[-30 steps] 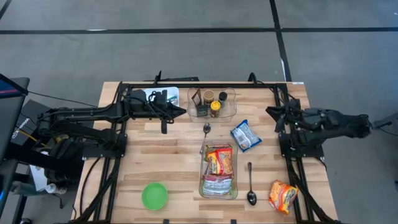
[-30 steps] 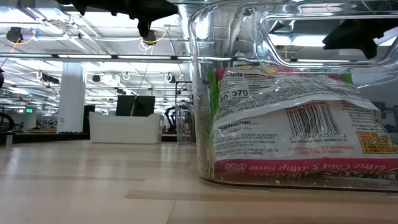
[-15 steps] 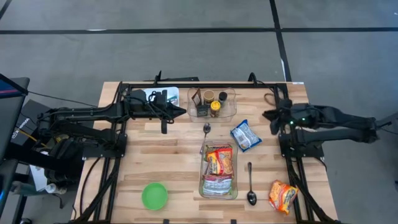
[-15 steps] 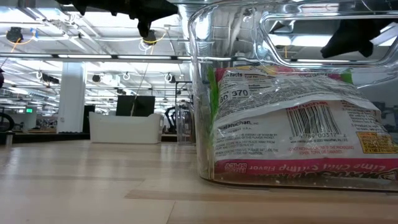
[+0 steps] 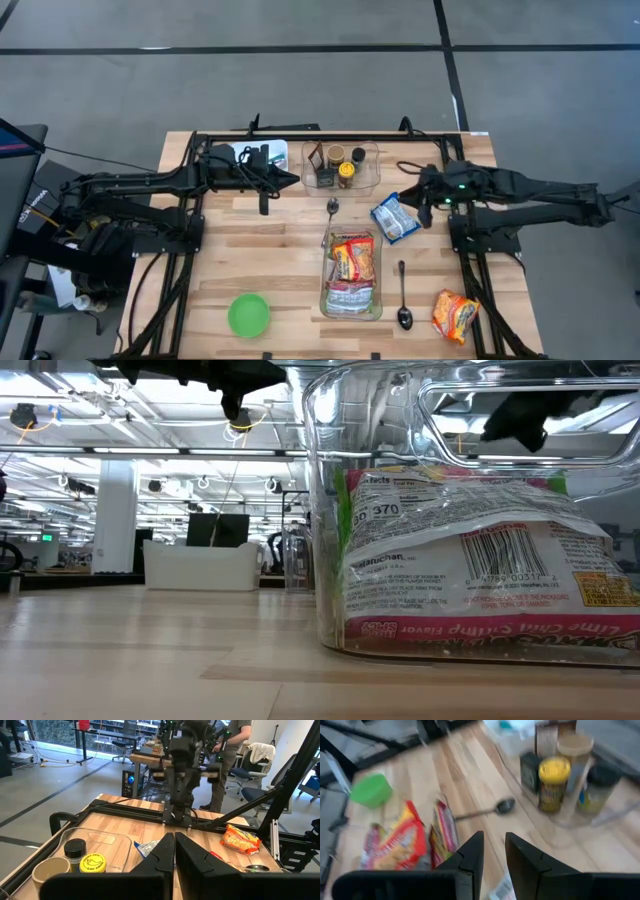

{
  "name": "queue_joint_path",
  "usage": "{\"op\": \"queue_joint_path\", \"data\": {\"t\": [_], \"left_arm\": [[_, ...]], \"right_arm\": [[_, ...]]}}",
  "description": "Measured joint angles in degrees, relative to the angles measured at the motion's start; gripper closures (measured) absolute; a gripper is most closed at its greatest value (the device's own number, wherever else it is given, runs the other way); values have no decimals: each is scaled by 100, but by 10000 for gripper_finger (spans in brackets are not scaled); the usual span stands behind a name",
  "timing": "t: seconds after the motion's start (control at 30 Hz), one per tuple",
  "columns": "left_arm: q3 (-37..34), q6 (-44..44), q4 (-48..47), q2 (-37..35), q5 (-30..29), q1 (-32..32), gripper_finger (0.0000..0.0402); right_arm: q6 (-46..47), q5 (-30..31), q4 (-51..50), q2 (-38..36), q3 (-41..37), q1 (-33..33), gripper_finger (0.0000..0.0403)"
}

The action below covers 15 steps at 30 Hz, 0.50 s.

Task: Pick & Place Food Item
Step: Put the blue noodle pack into the bottom transparent bin

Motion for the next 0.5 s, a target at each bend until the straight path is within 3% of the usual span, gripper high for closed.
{"op": "queue_joint_path", "data": {"t": [0.5], "left_arm": [[0,-2,2,0,0,-4,394]], "right_arm": [[-659,-1611,-175,1427,-7,-2243,328]]}}
